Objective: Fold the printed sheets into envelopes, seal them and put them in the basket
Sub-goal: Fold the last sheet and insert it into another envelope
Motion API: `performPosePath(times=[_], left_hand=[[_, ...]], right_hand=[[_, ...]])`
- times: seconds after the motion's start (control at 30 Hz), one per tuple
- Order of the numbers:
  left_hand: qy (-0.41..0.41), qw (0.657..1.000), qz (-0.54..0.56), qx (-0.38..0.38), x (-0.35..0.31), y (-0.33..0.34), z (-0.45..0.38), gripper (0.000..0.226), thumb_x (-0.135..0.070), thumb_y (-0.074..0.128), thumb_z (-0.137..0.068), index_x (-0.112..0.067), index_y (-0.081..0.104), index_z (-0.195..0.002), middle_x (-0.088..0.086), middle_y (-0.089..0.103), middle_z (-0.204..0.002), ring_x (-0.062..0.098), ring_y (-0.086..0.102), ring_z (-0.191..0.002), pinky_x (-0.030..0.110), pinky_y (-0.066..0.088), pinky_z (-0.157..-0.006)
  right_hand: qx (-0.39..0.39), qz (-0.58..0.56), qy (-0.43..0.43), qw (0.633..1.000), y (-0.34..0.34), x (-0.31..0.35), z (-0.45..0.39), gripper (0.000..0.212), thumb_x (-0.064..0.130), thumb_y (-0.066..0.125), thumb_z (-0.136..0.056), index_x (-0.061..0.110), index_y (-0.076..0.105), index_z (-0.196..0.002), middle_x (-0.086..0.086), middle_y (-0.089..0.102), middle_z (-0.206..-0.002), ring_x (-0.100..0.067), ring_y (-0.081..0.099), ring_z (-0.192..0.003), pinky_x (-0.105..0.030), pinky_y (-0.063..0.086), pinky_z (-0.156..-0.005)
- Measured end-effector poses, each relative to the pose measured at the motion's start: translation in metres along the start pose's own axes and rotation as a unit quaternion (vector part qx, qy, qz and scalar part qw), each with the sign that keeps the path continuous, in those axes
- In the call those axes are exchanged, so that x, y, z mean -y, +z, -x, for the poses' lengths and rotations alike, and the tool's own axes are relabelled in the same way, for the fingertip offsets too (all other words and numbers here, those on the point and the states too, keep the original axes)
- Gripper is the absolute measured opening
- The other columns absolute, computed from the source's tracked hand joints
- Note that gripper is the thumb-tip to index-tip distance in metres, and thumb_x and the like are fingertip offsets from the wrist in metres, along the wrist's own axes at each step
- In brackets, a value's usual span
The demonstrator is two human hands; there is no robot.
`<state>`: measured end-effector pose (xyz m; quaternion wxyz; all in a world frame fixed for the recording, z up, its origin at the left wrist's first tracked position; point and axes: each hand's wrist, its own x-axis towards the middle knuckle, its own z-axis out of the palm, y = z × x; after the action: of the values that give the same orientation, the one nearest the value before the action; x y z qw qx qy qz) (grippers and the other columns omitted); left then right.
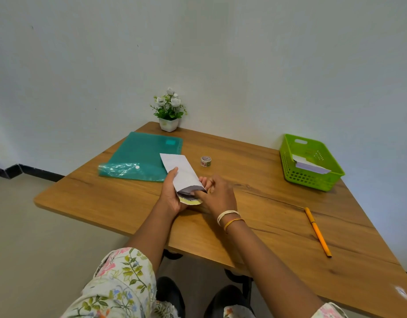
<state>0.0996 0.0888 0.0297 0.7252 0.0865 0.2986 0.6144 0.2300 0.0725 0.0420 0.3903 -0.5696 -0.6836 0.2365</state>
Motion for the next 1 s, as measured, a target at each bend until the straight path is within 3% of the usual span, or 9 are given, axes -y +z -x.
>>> performPosePath(times=[0.1,0.2,0.3,0.4,0.5,0.6,0.7,0.83,1.0], left_hand=[[0.002,1.000,-0.014,0.006,0.000,0.002,0.002,0.042,-0.040,0.055,-0.092,-0.004,0.051,-0.113,0.023,0.072,-0.079,0.035,0.065,-0.085,0.048,0.059,-0.071],[0.005,1.000,-0.029,0.012,0.001,0.004,0.006,0.028,-0.026,0.047,-0.095,-0.003,0.051,-0.110,0.023,0.071,-0.078,0.038,0.066,-0.080,0.049,0.051,-0.074],[-0.028,0.999,0.001,0.029,0.001,-0.001,0.003,0.044,-0.009,0.039,-0.085,0.000,0.040,-0.128,0.031,0.060,-0.120,0.046,0.058,-0.106,0.059,0.049,-0.086],[-0.048,0.996,-0.025,0.072,0.003,-0.004,-0.001,0.050,0.001,0.033,-0.084,0.002,0.037,-0.134,0.032,0.049,-0.136,0.046,0.052,-0.120,0.063,0.050,-0.088],[-0.023,0.995,-0.079,0.051,0.007,-0.002,-0.005,0.046,0.011,0.043,-0.089,0.000,0.039,-0.134,0.028,0.053,-0.131,0.044,0.057,-0.115,0.058,0.054,-0.083],[0.023,0.980,-0.198,0.019,0.013,0.001,-0.006,0.043,0.009,0.052,-0.091,-0.001,0.045,-0.133,0.021,0.058,-0.130,0.037,0.062,-0.110,0.050,0.056,-0.084],[0.095,0.933,-0.347,0.001,0.019,0.004,-0.005,0.045,-0.004,0.064,-0.089,-0.007,0.050,-0.132,0.014,0.060,-0.128,0.030,0.062,-0.109,0.048,0.055,-0.089],[0.176,0.812,-0.556,-0.013,0.030,0.010,-0.007,0.053,-0.020,0.071,-0.085,-0.016,0.051,-0.134,0.006,0.060,-0.130,0.022,0.059,-0.110,0.038,0.055,-0.087],[0.222,0.729,-0.647,0.012,0.046,0.013,-0.002,0.065,-0.017,0.072,-0.084,-0.023,0.043,-0.143,-0.002,0.062,-0.111,0.012,0.060,-0.091,0.023,0.052,-0.069]], right_hand=[[0.017,0.021,0.003,1.000,0.006,-0.004,-0.004,0.026,0.027,0.080,-0.069,0.017,0.057,-0.077,0.012,0.066,-0.107,-0.008,0.061,-0.093,-0.034,0.057,-0.073],[0.074,-0.088,0.000,0.993,0.004,-0.010,-0.004,0.025,0.006,0.071,-0.071,0.013,0.060,-0.093,0.004,0.060,-0.114,-0.016,0.058,-0.096,-0.032,0.053,-0.077],[0.184,-0.130,-0.032,0.974,-0.012,-0.019,-0.001,0.048,-0.010,0.060,-0.073,0.021,0.059,-0.110,0.003,0.045,-0.133,-0.012,0.047,-0.119,-0.016,0.046,-0.084],[0.168,-0.092,-0.054,0.980,-0.022,-0.030,0.001,0.047,-0.005,0.064,-0.076,0.029,0.065,-0.108,0.005,0.048,-0.137,-0.006,0.043,-0.127,-0.008,0.042,-0.085],[0.096,-0.079,-0.046,0.991,-0.032,-0.038,0.004,0.031,0.014,0.080,-0.073,0.024,0.074,-0.102,0.004,0.067,-0.111,-0.010,0.061,-0.102,-0.007,0.044,-0.074],[0.113,-0.038,-0.055,0.991,-0.043,-0.043,0.010,0.034,0.026,0.087,-0.066,0.021,0.077,-0.098,0.007,0.070,-0.098,-0.002,0.061,-0.084,-0.007,0.044,-0.063],[0.108,0.007,-0.053,0.993,-0.049,-0.050,0.016,0.023,0.031,0.086,-0.067,0.022,0.078,-0.087,0.012,0.071,-0.084,-0.001,0.062,-0.076,-0.010,0.047,-0.061],[0.066,0.043,-0.038,0.996,-0.052,-0.062,0.020,0.016,0.034,0.082,-0.072,0.022,0.078,-0.082,0.011,0.072,-0.077,-0.003,0.063,-0.071,-0.017,0.051,-0.063],[0.011,0.051,0.007,0.999,-0.054,-0.077,0.019,0.020,0.036,0.077,-0.075,0.021,0.077,-0.088,0.008,0.071,-0.081,-0.005,0.061,-0.074,-0.018,0.050,-0.067]])
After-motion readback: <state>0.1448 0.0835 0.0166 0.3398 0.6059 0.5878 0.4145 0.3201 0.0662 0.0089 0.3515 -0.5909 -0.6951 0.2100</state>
